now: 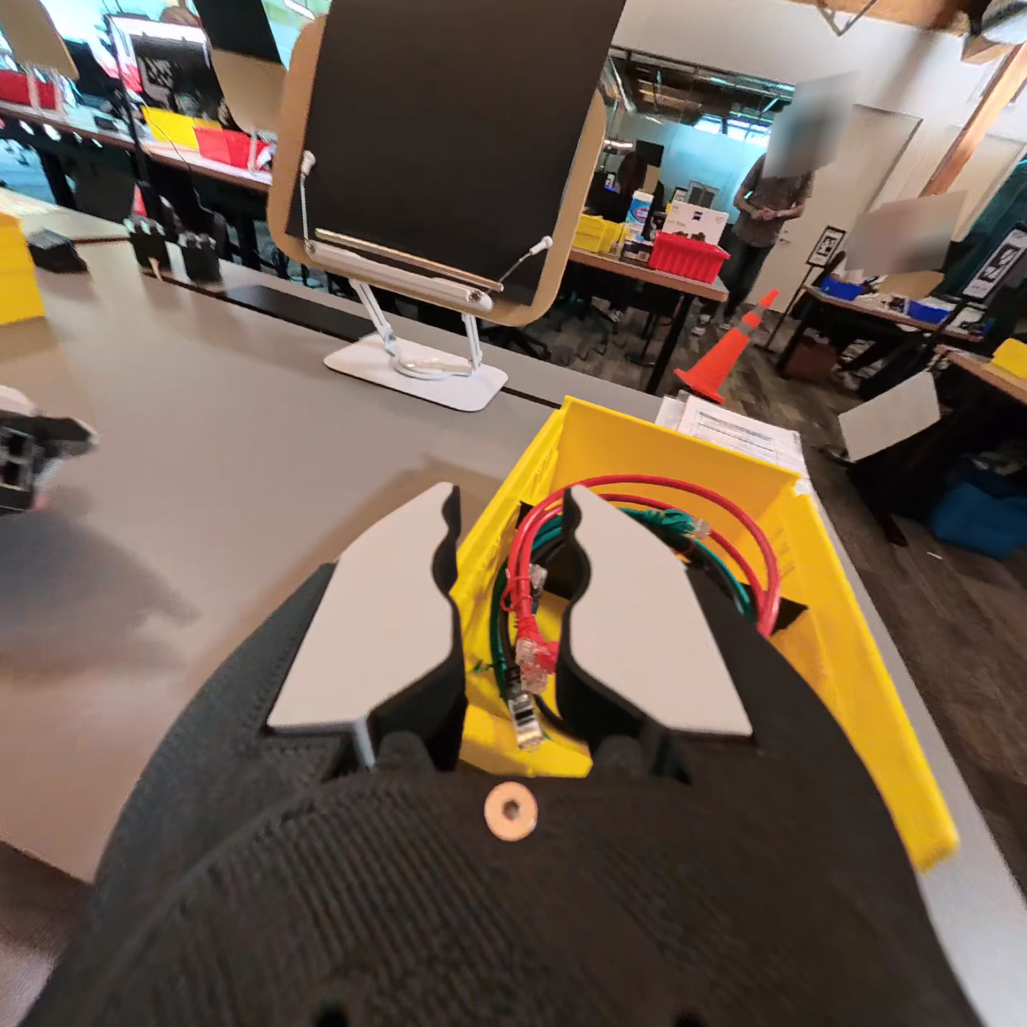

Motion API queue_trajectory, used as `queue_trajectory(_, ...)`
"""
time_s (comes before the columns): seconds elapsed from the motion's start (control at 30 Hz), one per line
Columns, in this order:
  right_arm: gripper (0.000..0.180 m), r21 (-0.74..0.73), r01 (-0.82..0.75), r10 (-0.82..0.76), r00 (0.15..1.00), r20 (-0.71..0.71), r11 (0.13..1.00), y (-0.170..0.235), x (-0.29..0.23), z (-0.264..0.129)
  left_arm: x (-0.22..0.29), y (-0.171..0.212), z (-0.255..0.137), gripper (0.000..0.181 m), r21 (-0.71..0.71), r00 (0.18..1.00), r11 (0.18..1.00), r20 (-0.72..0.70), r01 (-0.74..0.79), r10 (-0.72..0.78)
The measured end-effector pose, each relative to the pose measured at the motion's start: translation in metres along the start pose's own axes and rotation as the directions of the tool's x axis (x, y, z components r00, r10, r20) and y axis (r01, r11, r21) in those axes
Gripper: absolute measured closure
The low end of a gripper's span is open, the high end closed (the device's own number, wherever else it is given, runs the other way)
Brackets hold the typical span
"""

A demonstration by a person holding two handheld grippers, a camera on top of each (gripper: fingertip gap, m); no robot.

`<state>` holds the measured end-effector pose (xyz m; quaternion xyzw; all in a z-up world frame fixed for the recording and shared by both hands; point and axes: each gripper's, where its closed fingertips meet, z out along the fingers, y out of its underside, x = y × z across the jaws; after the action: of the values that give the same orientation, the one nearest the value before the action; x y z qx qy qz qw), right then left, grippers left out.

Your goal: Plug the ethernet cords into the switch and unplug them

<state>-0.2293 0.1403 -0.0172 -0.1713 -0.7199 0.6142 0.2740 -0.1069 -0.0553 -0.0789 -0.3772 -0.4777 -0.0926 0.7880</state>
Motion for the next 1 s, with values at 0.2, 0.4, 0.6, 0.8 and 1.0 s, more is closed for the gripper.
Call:
queue_trajectory(0.2, 0.146, -0.029, -0.130, 0.133, 0.982, 0.130, 0.991, 0.019, -0.025, -0.005, 0.014, -0.037, 0.088, 0.156, -0.080, 0.986, 0.983, 0.011, -0.164, 0.166)
queue_trajectory(0.4, 0.149, -0.084, -0.318, 0.329, 0.906, 0.266, 0.944, 0.030, -0.055, -0.025, 0.002, -0.083, 0.214, 0.156, -0.280, 0.890, 0.862, 0.049, -0.423, 0.453)
queue_trajectory(0.6, 0.149, -0.090, -0.240, 0.256, 0.935, 0.246, 0.966, 0.035, -0.059, -0.046, -0.069, -0.089, 0.315, 0.156, -0.687, 0.746, 0.584, 0.092, -0.432, 0.660)
queue_trajectory(0.8, 0.150, -0.097, 0.029, -0.020, 0.996, 0.089, 0.995, 0.042, -0.030, -0.061, -0.141, -0.064, 0.349, 0.155, -0.855, 0.795, 0.512, 0.250, -0.087, 0.553)
queue_trajectory(1.0, 0.152, -0.130, 0.017, -0.008, 0.997, 0.074, 0.991, 0.053, -0.013, -0.064, -0.173, -0.026, 0.337, 0.155, -0.910, 0.797, 0.394, 0.330, 0.128, 0.505)
